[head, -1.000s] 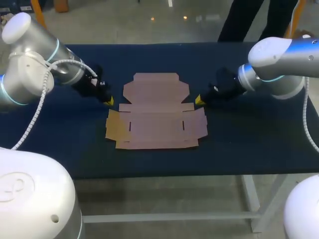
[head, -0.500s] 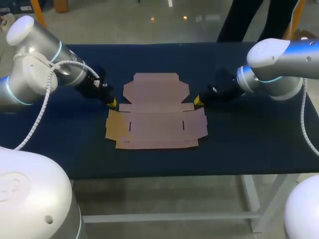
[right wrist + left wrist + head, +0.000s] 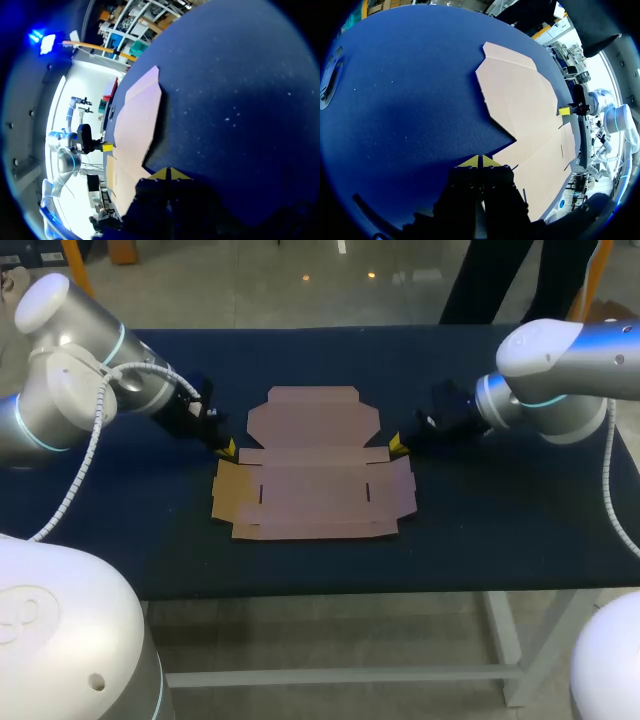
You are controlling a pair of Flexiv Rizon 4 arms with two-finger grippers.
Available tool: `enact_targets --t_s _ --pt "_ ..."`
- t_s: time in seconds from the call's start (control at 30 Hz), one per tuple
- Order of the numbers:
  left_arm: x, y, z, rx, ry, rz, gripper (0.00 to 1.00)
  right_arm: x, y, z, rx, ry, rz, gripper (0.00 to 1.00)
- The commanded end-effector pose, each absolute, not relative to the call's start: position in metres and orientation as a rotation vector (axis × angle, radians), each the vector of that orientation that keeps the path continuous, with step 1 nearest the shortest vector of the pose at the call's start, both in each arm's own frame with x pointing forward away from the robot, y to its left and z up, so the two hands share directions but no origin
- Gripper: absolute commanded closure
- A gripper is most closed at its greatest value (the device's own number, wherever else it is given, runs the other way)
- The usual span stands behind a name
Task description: Assemble the packaging by folding the flat box into shape, placing the metal phone stand inside, and closing the box properly
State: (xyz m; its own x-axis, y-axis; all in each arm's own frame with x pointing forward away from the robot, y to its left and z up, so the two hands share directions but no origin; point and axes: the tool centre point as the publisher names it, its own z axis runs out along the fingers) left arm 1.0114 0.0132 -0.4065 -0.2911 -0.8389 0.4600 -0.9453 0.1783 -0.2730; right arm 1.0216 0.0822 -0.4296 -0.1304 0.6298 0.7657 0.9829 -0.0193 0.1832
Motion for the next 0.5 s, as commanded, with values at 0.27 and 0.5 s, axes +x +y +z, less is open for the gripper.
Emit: enact_targets --t_s 0.27,0.5 --pt "1.007 0.0143 -0.4045 1.738 -2.241 0.767 1.0 1.0175 0.0816 -0.4333 -1.66 -1.783 -1.008 1.0" --pt "1.005 0.0146 -0.404 1.741 -2.238 0.773 1.0 1.012 0.079 -0.4298 -1.673 -1.761 -1.014 1.0"
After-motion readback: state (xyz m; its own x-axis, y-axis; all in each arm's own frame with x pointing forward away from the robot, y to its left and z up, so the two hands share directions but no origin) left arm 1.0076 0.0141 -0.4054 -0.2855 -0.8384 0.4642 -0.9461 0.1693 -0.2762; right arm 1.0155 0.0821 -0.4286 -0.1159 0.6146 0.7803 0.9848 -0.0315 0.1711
